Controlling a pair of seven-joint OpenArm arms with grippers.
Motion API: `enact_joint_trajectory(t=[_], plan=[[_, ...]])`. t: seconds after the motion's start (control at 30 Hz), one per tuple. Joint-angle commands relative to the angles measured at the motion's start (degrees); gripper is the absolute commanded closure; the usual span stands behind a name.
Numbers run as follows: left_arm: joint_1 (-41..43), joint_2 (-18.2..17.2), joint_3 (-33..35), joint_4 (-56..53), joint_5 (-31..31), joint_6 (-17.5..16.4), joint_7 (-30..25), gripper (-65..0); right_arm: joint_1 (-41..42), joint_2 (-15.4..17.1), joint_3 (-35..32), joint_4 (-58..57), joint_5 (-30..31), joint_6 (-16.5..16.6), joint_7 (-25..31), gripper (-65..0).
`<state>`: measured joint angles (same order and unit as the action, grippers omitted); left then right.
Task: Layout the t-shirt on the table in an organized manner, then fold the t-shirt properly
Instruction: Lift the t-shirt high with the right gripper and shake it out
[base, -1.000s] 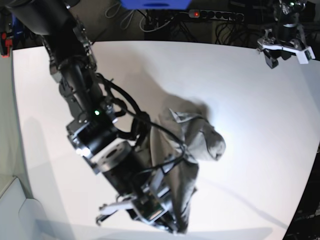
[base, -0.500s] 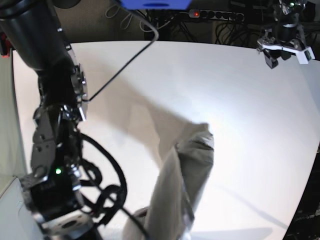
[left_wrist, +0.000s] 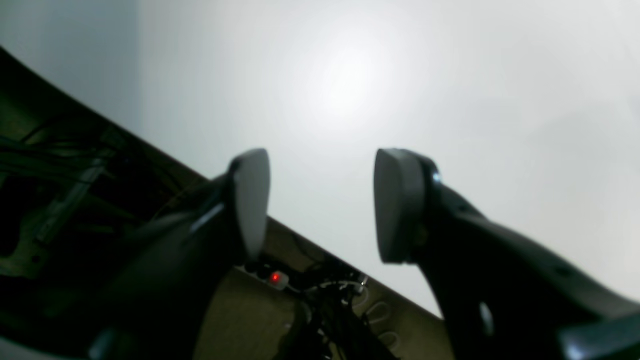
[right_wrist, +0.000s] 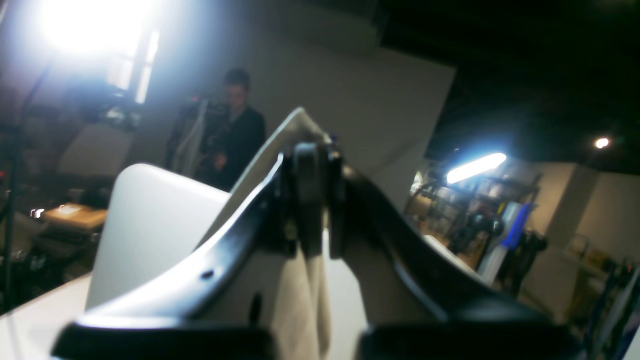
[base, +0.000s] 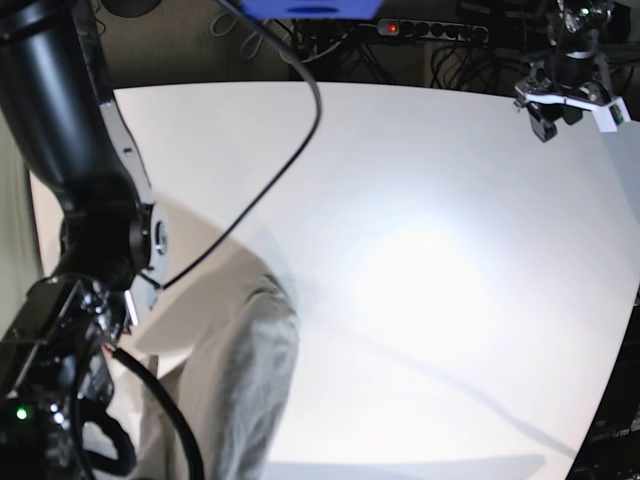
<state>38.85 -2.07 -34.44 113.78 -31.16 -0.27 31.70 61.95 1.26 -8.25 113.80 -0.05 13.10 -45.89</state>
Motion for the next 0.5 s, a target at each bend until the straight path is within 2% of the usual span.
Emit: enact_joint_trajectory(t=[0.0,0.17,0.33,0.47], plan=[[0.40,-0.35,-0.42,1.08,-0.36,-0.03,-1.07,-32.5,3.23,0.02,0.12,-0.08,-0.08,-0.49,1.98,0.0],[-0.39,-0.35,-0.33,1.08,-0.36,-0.03,-1.07,-32.5,7.45,-0.60,-0.23,-2.90,-3.95,-0.49,1.98,0.0],[-0.56,-0.09,-0.33,1.08,-0.54,-0.03,-1.07,-32.5,11.58,-3.15,-0.67,-3.86,-6.23,-0.49,1.98,0.0],[-0.65,-0.53,-0.51,0.82,-4.84,-0.03,-1.07,-32.5,12.85,-4.38,-4.98,-3.86,-7.55,-0.49,1.98,0.0]])
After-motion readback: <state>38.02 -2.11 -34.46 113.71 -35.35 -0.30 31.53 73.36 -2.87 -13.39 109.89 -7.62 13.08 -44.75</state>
